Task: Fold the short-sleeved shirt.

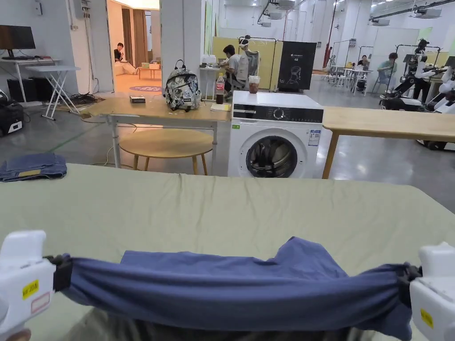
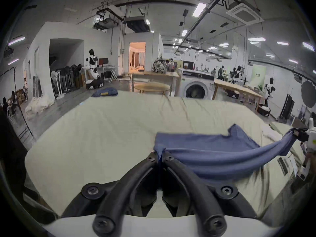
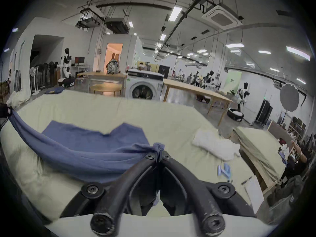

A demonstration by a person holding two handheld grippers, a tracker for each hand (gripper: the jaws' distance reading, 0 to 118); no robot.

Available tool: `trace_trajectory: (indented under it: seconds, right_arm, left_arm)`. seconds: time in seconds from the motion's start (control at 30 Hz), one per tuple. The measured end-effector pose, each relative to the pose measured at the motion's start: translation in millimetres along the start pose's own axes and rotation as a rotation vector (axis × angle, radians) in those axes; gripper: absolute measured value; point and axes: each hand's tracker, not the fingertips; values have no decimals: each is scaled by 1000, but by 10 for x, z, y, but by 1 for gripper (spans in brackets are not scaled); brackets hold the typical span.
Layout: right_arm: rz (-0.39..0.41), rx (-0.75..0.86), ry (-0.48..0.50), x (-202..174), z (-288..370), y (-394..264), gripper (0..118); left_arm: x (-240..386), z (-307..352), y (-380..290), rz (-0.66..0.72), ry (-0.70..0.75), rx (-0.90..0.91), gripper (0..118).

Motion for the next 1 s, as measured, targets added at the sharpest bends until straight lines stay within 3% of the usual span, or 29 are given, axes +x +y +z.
trace_trajectory:
  seconds: [0.43,0.87,1.0]
  right_arm:
    - [70,-334,55,-13,131,-1219,0]
    - [65,-552,104,-46,-388,-1794,0]
    - [50,-559,99,-17,-375,-1719,8]
  left_arm:
    - [-187,-17,-1083,-8,3,-261,0]
    - [-233,-482,-1468,-58,32,-455,0]
    - [-255,-508,-1464,-60,33,-467,2]
